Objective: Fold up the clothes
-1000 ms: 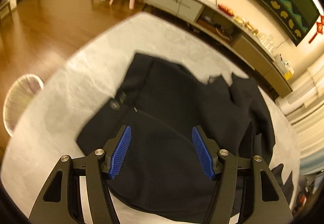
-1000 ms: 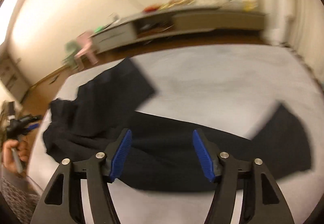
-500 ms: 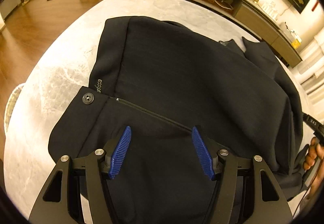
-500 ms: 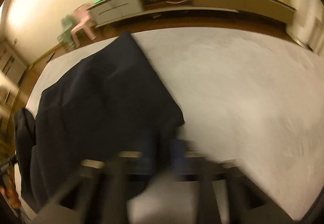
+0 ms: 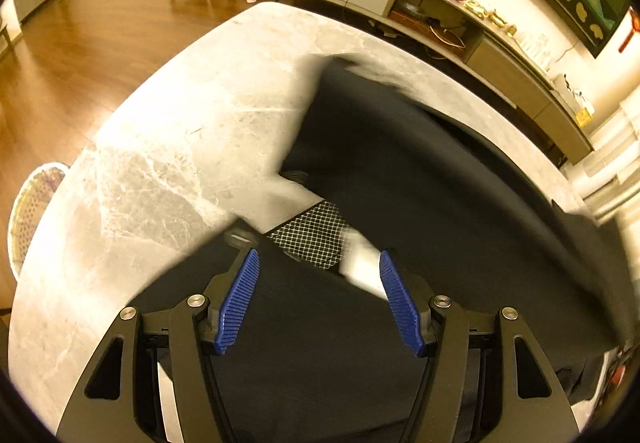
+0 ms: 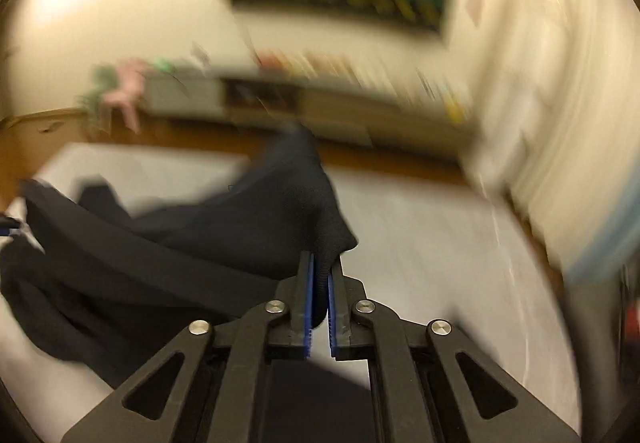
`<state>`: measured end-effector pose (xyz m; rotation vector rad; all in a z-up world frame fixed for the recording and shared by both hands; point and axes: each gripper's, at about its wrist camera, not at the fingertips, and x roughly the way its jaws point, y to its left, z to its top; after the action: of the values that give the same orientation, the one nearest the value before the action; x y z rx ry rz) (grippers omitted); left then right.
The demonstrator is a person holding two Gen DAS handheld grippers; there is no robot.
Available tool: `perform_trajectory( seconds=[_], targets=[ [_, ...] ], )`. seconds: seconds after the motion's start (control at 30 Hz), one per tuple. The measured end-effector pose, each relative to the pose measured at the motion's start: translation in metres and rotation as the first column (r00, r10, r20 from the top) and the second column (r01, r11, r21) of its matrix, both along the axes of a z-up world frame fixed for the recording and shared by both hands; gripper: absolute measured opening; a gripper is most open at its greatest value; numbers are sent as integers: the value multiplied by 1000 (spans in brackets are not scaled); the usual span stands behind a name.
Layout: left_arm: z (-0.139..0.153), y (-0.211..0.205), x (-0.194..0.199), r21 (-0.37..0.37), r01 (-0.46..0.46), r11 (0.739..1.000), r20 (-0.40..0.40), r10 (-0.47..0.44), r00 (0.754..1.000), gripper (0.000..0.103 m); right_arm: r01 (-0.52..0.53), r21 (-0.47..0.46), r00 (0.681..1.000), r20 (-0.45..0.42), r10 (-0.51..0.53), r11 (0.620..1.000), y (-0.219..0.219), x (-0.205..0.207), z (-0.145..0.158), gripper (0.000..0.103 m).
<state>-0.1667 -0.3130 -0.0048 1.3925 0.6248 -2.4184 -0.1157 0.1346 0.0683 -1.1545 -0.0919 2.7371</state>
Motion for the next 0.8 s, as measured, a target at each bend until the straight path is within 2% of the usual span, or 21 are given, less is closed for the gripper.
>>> perform_trajectory(
  seconds=[0.07,0.13,0.17,0.2,0.27,0.37,0.43,0.5,0.63,0.73,0.8],
  targets=[
    [1,-3,3,8,-14,1000,-4,14,1000,66,142,-87,982,141,-129,986,48,-1,-44,16],
    [-1,-8,9,23,-26,999,0,26,1000,66,229,-231,961,207,-183,946,77,1,-66,18],
    [-2,-10,12,31,-32,999,2,32,999,66,252,-307,956,225,-187,918,86,3,-71,23],
    [-2,-12,13,35,-35,999,2,35,999,66,251,-364,959,219,-180,897,87,5,-70,33],
    [-3,-16,16,42,-40,998,2,40,999,66,235,-420,967,191,-168,877,86,10,-64,44],
    [-5,-23,13,76,-47,996,-2,47,999,66,212,-397,973,172,-155,893,82,14,-58,55],
    [-5,-27,9,159,-37,987,-30,42,999,66,210,-384,971,188,-146,899,79,13,-62,58],
    [-4,-30,7,275,-22,961,-85,48,995,66,220,-378,966,211,-147,899,80,13,-70,58],
    [-11,-27,-1,406,-18,913,-131,77,988,71,231,-377,962,227,-153,897,82,5,-79,58],
    [-15,-24,-12,459,-34,888,-135,108,985,71,223,-378,962,233,-141,898,83,-1,-85,62],
    [-15,-17,-21,469,-33,883,-140,111,984,73,203,-367,962,245,-116,908,80,-9,-90,63]
  ],
)
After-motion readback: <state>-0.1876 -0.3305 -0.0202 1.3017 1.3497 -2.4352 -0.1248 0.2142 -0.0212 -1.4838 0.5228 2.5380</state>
